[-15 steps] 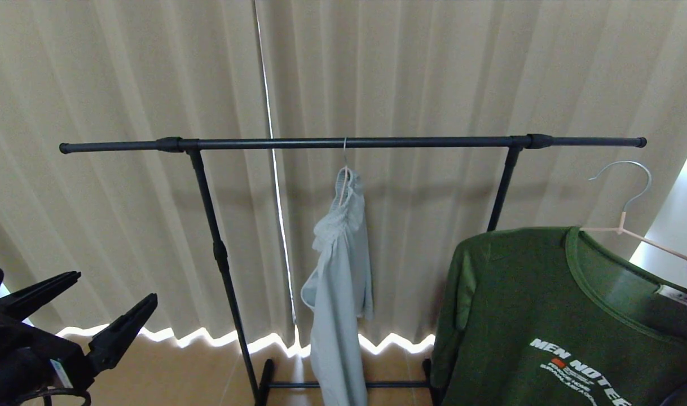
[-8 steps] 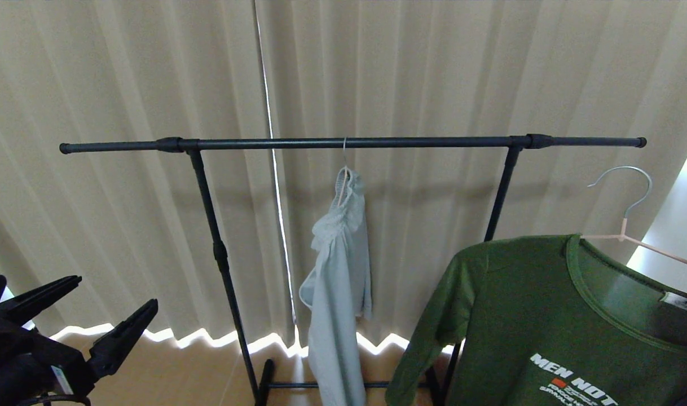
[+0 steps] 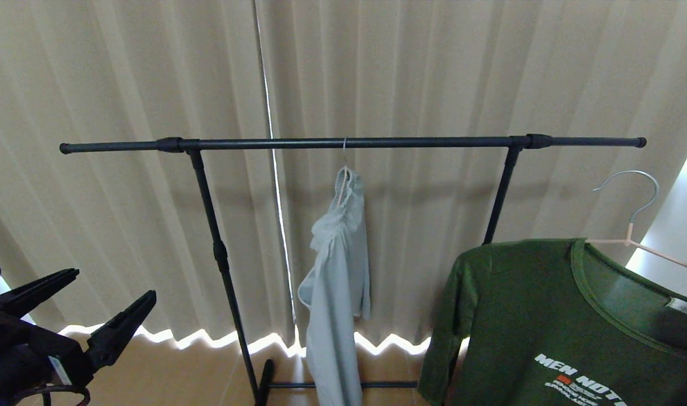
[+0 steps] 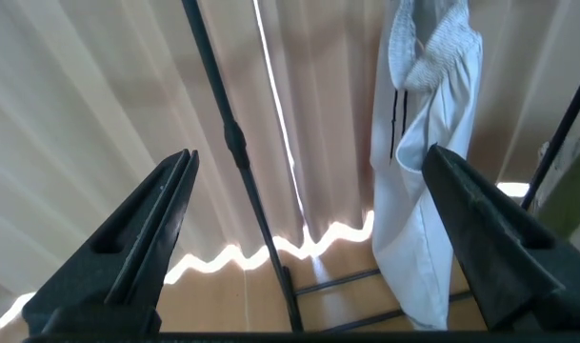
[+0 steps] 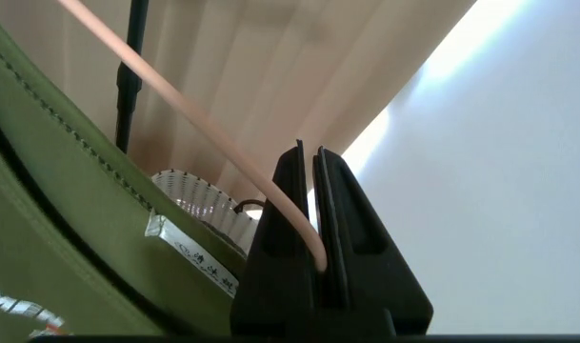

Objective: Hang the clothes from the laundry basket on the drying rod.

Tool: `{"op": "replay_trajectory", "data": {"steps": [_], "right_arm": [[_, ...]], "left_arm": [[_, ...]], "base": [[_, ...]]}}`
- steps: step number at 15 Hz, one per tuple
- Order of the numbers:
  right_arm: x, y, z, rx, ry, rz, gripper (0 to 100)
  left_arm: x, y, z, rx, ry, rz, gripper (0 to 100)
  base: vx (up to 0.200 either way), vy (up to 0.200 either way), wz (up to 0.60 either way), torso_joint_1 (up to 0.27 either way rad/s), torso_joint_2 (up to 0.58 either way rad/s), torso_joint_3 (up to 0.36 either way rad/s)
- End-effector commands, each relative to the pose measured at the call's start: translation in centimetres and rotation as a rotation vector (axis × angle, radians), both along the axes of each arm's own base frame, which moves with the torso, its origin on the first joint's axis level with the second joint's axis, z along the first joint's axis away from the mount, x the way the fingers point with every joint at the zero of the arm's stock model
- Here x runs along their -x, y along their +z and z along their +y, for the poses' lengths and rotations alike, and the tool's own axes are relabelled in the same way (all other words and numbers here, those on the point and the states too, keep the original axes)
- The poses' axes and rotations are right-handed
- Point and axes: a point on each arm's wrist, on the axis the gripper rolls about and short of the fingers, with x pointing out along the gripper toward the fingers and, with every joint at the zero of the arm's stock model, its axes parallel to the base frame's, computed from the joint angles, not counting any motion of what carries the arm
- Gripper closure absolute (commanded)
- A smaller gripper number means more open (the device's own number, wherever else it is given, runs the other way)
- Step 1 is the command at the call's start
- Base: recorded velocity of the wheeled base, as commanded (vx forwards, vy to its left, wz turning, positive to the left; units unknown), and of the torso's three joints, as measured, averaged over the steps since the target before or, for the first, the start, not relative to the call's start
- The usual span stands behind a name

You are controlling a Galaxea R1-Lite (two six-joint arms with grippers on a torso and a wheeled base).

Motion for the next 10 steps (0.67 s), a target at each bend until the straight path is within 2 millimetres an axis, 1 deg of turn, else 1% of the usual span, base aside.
{"op": "replay_trajectory", "data": {"steps": [1,8,10], "right_arm": [[0.13,0.05,0.01,0.001,0.0,-0.005,100],[0.19,-0.15,0.07,0.013,0.007,0.006,100],[0.24,-0.11,0.08,0.013,0.008,0.003,100]], "left_arm": [[-0.04,-0.02,-0.01,-0.002,0.0,0.001,0],[0.07,-0.25,0.02,-0.009,0.0,0.008,0],[0.04,-0.27,0.01,-0.006,0.0,0.01,0]], "base": [[0.2,0.0,0.0,0.002,0.0,0.007],[0.2,0.0,0.0,0.002,0.0,0.003],[0.0,0.0,0.0,0.0,0.0,0.0]]}}
